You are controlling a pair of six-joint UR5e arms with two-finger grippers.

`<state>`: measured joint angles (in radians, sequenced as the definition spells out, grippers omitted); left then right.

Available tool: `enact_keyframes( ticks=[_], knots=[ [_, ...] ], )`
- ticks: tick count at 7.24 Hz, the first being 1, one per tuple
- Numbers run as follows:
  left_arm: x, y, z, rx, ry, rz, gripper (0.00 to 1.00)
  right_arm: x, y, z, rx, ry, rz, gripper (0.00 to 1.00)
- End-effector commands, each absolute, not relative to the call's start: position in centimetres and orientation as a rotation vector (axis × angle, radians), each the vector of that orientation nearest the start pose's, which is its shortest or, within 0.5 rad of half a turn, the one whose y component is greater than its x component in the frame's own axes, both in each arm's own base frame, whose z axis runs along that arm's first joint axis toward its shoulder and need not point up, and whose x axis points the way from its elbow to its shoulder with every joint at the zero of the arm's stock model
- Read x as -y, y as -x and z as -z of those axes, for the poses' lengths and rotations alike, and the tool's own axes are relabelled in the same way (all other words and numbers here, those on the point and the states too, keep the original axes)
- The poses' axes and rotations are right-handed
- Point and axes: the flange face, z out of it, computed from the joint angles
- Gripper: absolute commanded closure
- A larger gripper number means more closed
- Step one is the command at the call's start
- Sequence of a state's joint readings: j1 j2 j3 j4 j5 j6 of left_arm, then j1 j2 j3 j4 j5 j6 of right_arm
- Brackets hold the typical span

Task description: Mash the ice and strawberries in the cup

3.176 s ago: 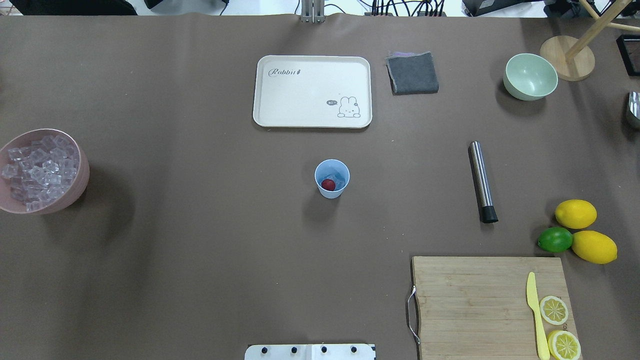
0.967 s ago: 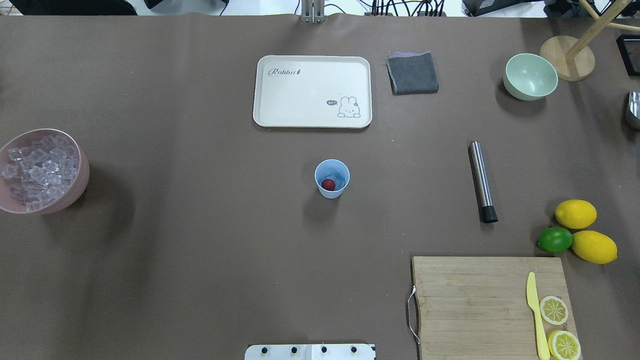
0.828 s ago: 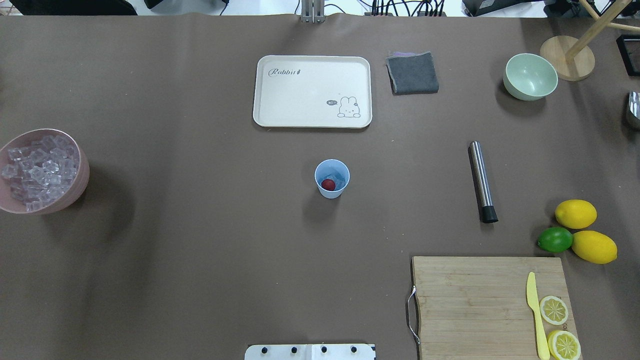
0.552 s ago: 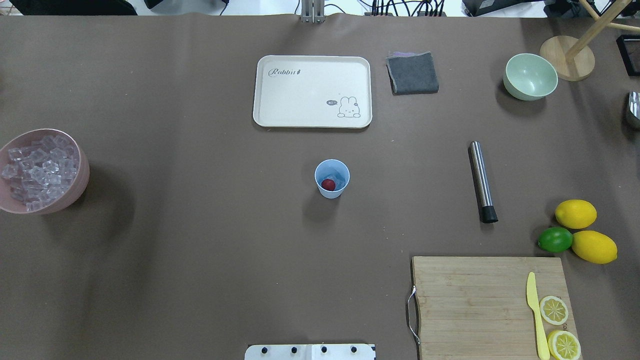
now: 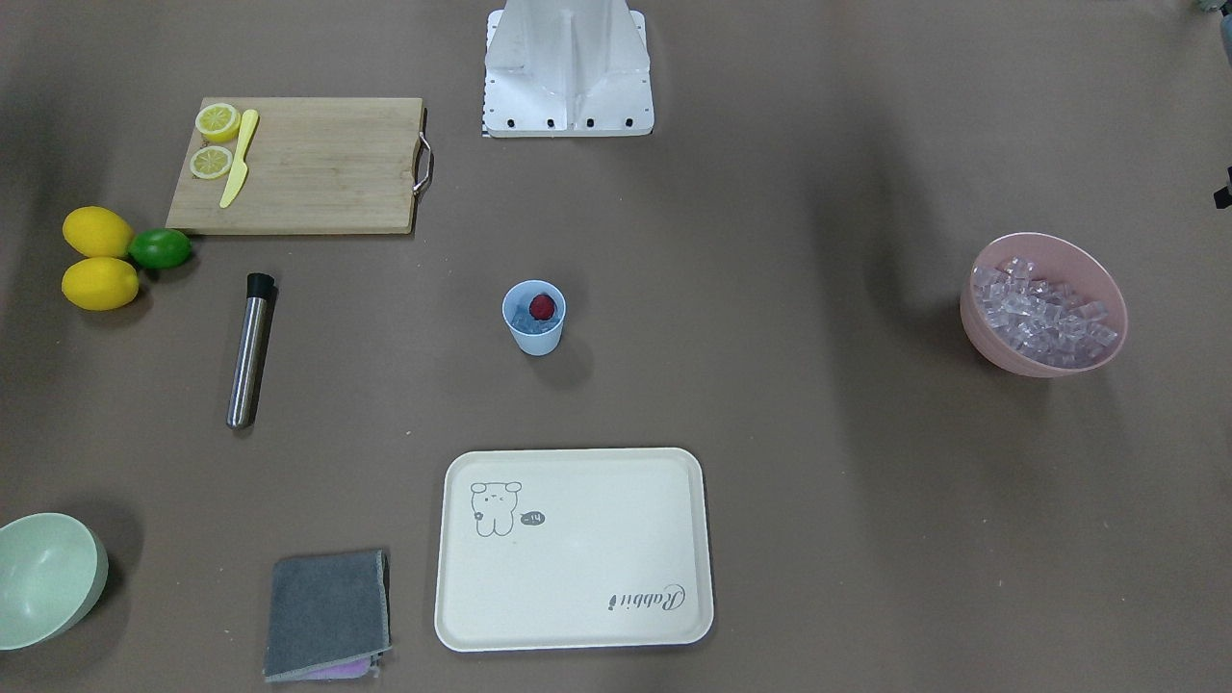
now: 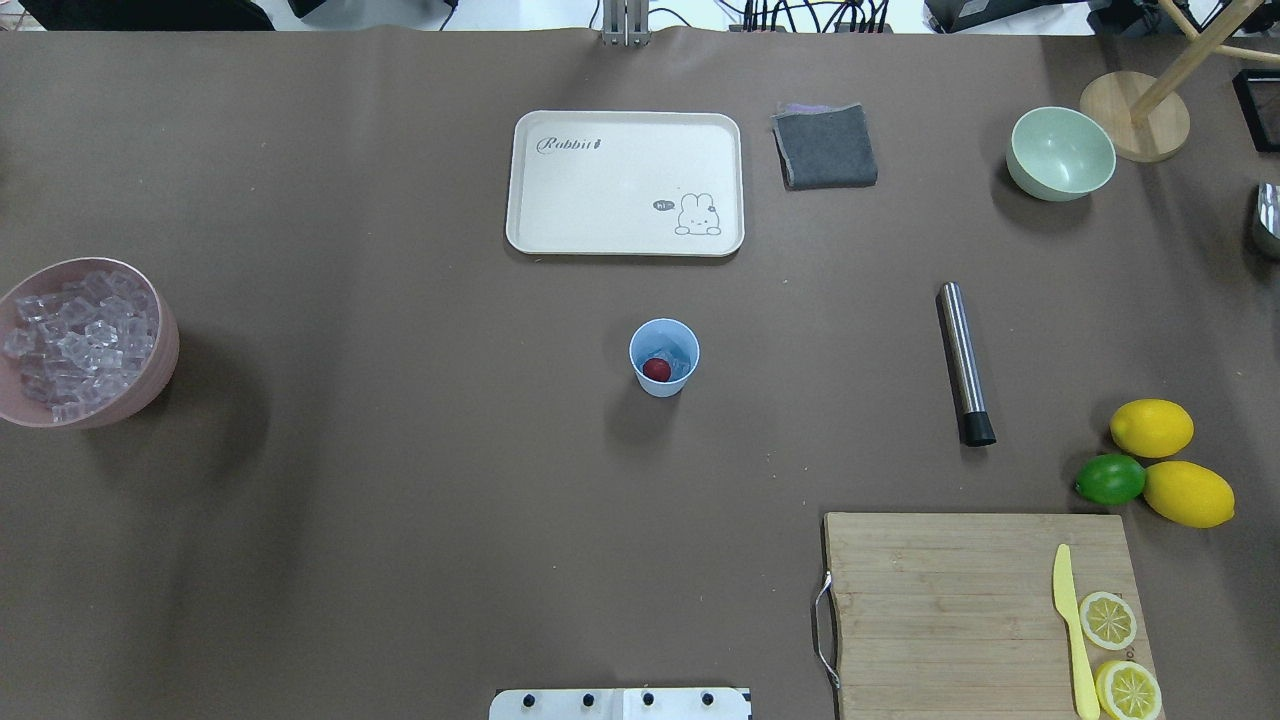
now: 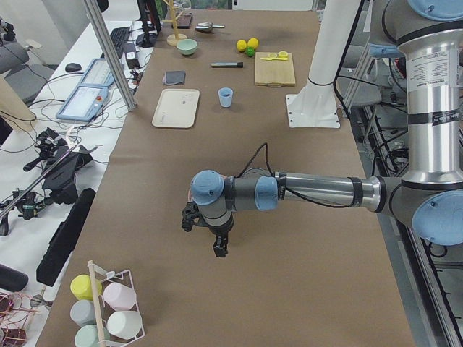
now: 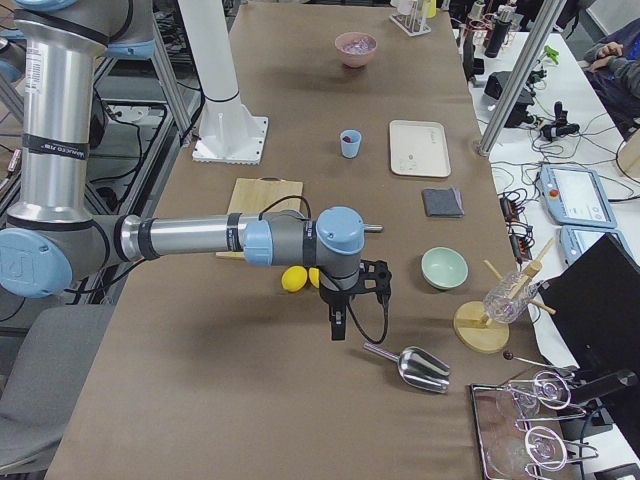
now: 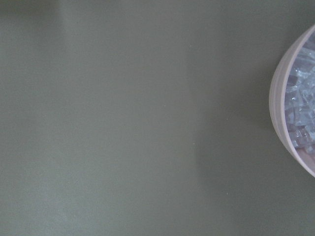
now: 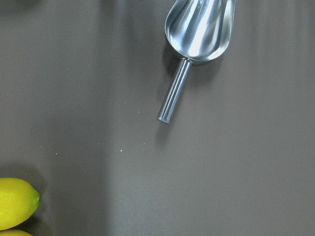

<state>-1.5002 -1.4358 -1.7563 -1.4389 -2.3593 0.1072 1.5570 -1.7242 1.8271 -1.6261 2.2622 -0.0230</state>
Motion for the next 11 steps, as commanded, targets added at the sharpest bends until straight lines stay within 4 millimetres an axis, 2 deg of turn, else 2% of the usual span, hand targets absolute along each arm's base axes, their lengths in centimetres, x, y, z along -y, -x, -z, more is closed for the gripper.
enact_keyframes(
  ticks=[1, 6, 11],
  knots=[
    [43.2, 3.2, -64.2, -0.790, 0.063, -0.136, 0.01, 42.9, -6.4, -61.2, 0.695, -0.052, 0.053, 0.00],
    [43.2, 3.2, -64.1, -0.790, 0.061, -0.137, 0.01, 42.9, -6.5, -61.1, 0.697, -0.055, 0.052, 0.00],
    [43.2, 3.2, -64.2, -0.790, 0.063, -0.136, 0.01, 42.9, -6.5, -60.0, 0.697, -0.077, 0.062, 0.00]
  ],
)
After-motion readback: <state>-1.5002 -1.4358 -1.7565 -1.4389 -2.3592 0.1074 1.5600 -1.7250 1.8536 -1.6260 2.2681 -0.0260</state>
